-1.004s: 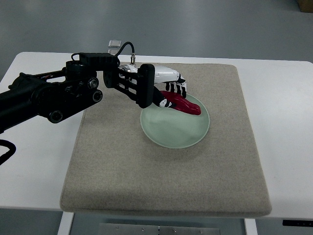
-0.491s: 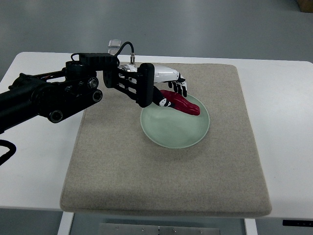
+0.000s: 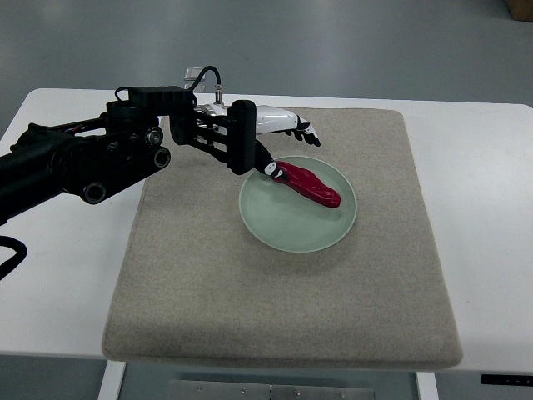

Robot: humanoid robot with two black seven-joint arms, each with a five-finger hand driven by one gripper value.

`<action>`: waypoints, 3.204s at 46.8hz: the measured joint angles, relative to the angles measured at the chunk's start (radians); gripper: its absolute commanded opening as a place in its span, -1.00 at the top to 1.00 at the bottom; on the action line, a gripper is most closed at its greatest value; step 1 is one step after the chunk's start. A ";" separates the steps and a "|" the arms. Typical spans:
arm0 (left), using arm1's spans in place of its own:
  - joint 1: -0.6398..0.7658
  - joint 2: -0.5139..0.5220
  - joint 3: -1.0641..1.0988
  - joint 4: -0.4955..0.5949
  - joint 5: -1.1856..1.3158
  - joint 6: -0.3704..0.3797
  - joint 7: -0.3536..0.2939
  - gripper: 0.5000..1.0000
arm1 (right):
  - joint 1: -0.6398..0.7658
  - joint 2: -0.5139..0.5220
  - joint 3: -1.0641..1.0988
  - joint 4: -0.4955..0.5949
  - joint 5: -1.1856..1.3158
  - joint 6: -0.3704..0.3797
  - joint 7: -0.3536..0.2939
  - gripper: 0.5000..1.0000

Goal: Place red pepper on plate with left hand

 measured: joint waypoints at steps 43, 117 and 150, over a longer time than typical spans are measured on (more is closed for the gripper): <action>-0.005 0.008 -0.006 0.390 -0.332 0.262 -0.057 -0.97 | 0.000 0.000 0.000 0.000 0.000 0.000 0.000 -0.71; 0.024 -0.065 -0.139 0.545 -1.896 -0.030 0.088 -0.97 | 0.000 0.000 0.000 0.000 0.000 0.000 0.000 -0.71; 0.077 -0.094 -0.148 0.545 -2.012 -0.150 0.035 -0.97 | 0.000 0.000 0.000 0.000 0.000 0.000 0.000 -0.71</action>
